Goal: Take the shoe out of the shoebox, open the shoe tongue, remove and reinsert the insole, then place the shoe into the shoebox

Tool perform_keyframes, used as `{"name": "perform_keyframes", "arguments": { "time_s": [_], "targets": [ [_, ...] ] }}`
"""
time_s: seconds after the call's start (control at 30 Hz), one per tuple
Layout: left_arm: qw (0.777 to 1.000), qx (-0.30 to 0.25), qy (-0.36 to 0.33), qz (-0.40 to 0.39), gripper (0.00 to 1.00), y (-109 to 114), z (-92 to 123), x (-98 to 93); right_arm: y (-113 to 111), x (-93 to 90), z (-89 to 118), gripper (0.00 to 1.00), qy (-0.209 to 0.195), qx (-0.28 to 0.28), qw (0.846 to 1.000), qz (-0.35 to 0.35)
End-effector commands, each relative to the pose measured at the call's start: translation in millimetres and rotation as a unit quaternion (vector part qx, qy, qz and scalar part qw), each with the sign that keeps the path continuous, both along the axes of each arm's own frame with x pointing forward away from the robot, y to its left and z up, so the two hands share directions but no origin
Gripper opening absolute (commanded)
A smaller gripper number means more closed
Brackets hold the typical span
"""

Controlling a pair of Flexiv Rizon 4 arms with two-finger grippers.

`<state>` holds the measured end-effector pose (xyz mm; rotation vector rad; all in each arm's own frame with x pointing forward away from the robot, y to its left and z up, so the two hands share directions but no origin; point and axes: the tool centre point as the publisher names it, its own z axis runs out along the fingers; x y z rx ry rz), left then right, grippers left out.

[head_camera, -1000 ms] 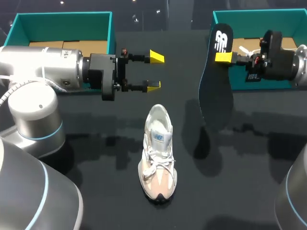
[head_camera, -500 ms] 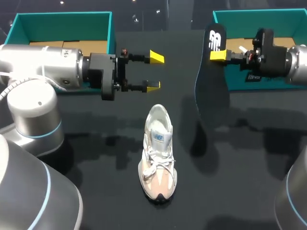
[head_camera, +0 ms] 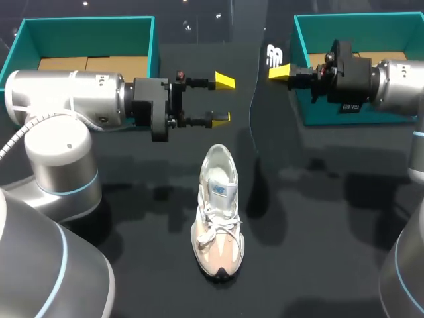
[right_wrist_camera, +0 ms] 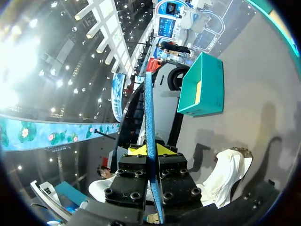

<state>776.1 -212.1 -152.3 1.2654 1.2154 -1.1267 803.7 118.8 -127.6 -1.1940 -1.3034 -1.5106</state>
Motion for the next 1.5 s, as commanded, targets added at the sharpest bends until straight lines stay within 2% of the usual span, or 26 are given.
{"name": "perform_keyframes", "arguments": {
  "time_s": [0.03, 0.2, 0.3, 0.47, 0.67, 0.8, 0.97, 1.1, 1.5],
  "targets": [
    [1.0, -0.003, -0.003, -0.001, 1.0, -6.6, -1.8, 3.6, 10.1, 7.6, -5.4, 0.0, 0.028, -0.008, 1.0, 0.012],
    [1.0, -0.004, -0.006, -0.003, 1.0, -10.1, -2.1, 4.5, 16.0, 12.3, -10.5, 0.0, 0.054, -0.016, 0.998, 0.017],
    [1.0, -0.003, -0.005, -0.005, 0.95, -12.2, -3.9, 5.2, 19.6, 15.9, -12.3, 0.0, 0.063, -0.024, 0.997, 0.023],
    [1.0, -0.002, -0.002, -0.006, 0.76, -15.5, -6.9, 6.6, 27.1, 22.3, -15.7, 0.0, 0.071, -0.026, 0.997, 0.035],
    [1.0, -0.004, -0.001, -0.005, 0.67, -18.7, -6.6, 7.6, 32.5, 25.8, -20.0, 0.0, 0.083, -0.034, 0.995, 0.043],
    [1.0, -0.005, -0.001, -0.003, 0.56, -20.8, -6.9, 9.2, 36.6, 27.9, -23.5, 0.0, 0.09, -0.038, 0.994, 0.048],
    [1.0, -0.008, 0.001, -0.001, 0.6, -23.8, -8.7, 12.5, 41.2, 30.2, -25.7, 0.0, 0.095, -0.037, 0.993, 0.052],
    [1.0, -0.008, 0.004, 0.002, 0.5, -26.9, -10.6, 15.3, 43.6, 30.3, -26.3, 0.0, 0.1, -0.035, 0.993, 0.053],
    [1.0, -0.006, 0.002, 0.013, 0.38, -34.0, -12.3, 20.9, 45.7, 28.9, -27.5, 0.0, 0.107, -0.034, 0.993, 0.046]
  ]
}}
